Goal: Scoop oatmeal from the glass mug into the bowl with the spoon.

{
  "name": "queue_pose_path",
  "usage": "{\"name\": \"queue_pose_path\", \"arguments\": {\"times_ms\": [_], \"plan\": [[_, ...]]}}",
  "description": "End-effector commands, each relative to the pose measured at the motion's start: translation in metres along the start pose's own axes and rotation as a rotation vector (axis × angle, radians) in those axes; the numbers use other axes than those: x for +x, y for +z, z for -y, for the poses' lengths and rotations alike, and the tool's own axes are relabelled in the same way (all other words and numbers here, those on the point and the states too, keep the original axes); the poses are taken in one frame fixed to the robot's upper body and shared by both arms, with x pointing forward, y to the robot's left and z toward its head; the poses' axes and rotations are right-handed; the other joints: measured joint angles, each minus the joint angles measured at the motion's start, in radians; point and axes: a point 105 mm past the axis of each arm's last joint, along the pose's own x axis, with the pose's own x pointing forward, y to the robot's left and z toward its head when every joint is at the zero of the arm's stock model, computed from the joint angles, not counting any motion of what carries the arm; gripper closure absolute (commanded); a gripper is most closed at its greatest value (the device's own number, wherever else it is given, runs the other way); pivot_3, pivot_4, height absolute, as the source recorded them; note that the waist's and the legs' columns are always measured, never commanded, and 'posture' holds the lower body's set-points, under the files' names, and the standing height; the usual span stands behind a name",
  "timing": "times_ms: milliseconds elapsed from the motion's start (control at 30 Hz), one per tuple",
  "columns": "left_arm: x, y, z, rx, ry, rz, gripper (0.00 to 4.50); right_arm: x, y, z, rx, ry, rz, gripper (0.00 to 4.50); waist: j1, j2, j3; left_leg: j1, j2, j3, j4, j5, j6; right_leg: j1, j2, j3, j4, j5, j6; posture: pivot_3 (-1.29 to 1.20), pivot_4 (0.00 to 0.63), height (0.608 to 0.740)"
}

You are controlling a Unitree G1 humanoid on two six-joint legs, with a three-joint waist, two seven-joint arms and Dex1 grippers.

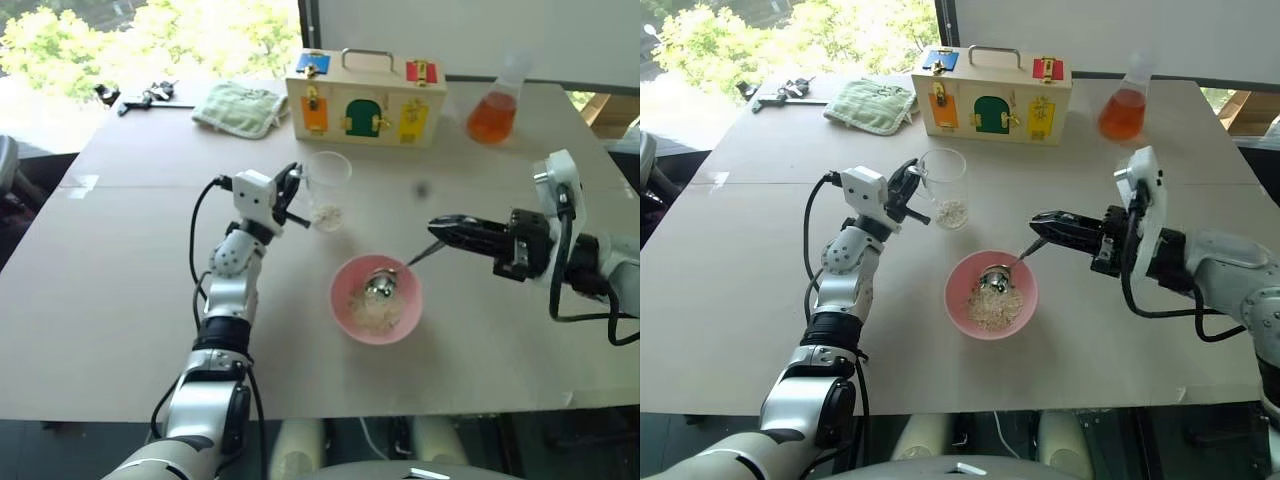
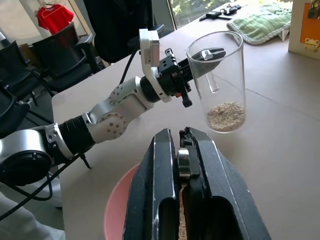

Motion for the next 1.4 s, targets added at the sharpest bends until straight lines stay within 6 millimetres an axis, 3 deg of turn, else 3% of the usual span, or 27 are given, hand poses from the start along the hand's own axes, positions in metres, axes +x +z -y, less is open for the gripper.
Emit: {"name": "queue_pose_path", "arguments": {"times_ms": [33,267,467,633,833,1100,1267,1400], "plan": [[0.004,0.013,-0.004,0.015,0.009,0.059,4.41,-0.001,0.006,-0.008,-0.117,0.034,0.019,4.5,0.0,0.0,0.0,0.0,0.0,0.0,0.0,0.0,0.0,0.0,0.0,0.0,0.0,0.0,0.0,0.0,0.15,0.74],[0.004,0.012,-0.002,0.012,-0.001,0.056,4.41,-0.003,0.001,-0.017,-0.302,0.106,-0.004,4.5,0.0,0.0,0.0,0.0,0.0,-0.001,0.001,0.0,0.0,0.001,0.0,-0.001,0.0,0.0,0.0,0.0,0.15,0.74],[0.005,0.012,-0.001,0.011,-0.004,0.057,4.41,-0.002,0.008,-0.02,-0.334,0.134,0.041,4.5,0.0,0.0,0.0,0.0,0.0,-0.004,0.004,0.0,0.0,0.003,0.0,-0.003,0.001,0.0,0.0,0.0,0.15,0.74],[0.004,0.011,-0.001,0.012,-0.001,0.057,4.41,-0.009,0.015,0.002,-0.087,0.018,0.143,4.5,0.0,0.0,0.0,0.0,0.0,-0.004,0.005,0.0,0.0,0.003,0.0,-0.003,0.001,0.0,0.0,0.0,0.15,0.74],[0.003,0.011,-0.002,0.017,0.001,0.058,4.41,-0.018,0.0,0.017,0.306,-0.021,0.128,4.5,0.001,0.0,0.0,0.0,0.0,-0.005,0.005,0.0,0.0,0.004,0.0,-0.004,0.001,0.0,0.0,0.0,0.15,0.74],[-0.004,0.005,0.007,0.042,-0.029,0.041,4.41,-0.022,-0.011,0.033,0.554,-0.098,0.12,4.5,0.001,0.0,0.0,0.0,0.0,-0.004,0.005,0.0,0.0,0.004,0.0,-0.004,0.001,0.0,0.0,0.0,0.15,0.74],[-0.004,0.005,0.015,0.093,-0.074,0.039,4.41,-0.01,0.025,0.055,0.673,-0.13,0.28,4.5,-0.006,0.0,0.0,0.001,0.0,-0.003,0.006,0.0,0.0,0.004,0.0,-0.003,0.002,0.001,0.001,0.0,0.15,0.74],[-0.003,0.005,0.018,0.088,-0.079,0.043,4.41,0.005,0.041,0.059,0.668,-0.142,0.291,4.5,0.001,0.0,0.0,0.001,0.001,0.001,0.006,0.0,0.0,0.004,0.001,-0.003,0.002,0.001,0.001,0.0,0.15,0.74]]}}
